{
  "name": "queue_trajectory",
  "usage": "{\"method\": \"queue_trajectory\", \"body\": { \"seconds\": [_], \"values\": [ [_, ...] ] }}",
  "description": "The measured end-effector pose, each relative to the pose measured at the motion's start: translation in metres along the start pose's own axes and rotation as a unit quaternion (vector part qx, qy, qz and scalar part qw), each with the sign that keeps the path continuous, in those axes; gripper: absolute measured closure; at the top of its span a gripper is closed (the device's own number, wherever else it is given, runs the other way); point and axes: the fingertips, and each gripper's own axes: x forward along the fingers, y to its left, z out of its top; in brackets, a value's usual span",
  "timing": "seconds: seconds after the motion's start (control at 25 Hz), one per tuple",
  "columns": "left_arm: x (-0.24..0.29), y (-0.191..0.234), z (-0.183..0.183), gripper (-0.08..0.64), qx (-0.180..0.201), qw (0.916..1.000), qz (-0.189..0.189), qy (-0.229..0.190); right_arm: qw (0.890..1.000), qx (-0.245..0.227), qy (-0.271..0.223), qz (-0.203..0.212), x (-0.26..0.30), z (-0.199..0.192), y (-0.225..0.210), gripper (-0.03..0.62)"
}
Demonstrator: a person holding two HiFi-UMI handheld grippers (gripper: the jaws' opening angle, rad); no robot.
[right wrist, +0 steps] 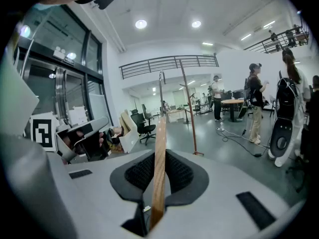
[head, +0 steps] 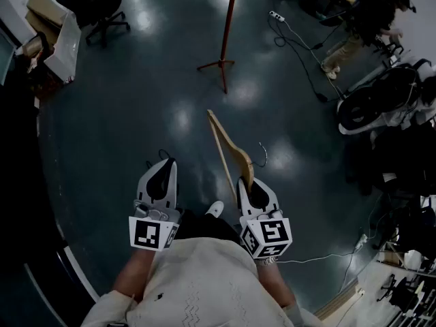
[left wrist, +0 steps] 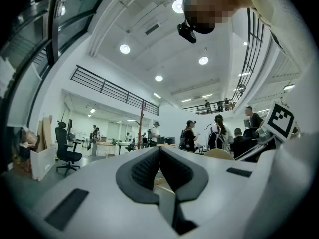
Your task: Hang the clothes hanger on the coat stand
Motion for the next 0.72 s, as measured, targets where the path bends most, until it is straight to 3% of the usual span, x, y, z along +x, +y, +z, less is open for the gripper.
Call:
{"method": "queue_trajectory", "body": {
  "seconds": [0.16,0.36,0.56,0.72],
  "values": [
    [0.015,0.021,-0.002,0.548,-0.007,0.9989,0.046,-0.007,1.0,-0.008,-0.003,0.014,0.027,0.016,-0.019,0.523],
    [0.023,0.054,-0.01,0.548,-0.001,0.9974,0.071,0.005,0.999,-0.02,0.005,0.027,0.06,0.027,-0.013,0.523],
    [0.059,0.082,-0.011,0.548,0.0,0.9976,0.069,0.003,0.999,-0.027,-0.007,0.023,0.094,0.051,-0.01,0.523],
    [0.103,0.091,-0.015,0.548,-0.001,0.999,0.045,0.0,1.0,-0.02,-0.007,0.013,0.121,0.06,-0.02,0.523]
  ]
}}
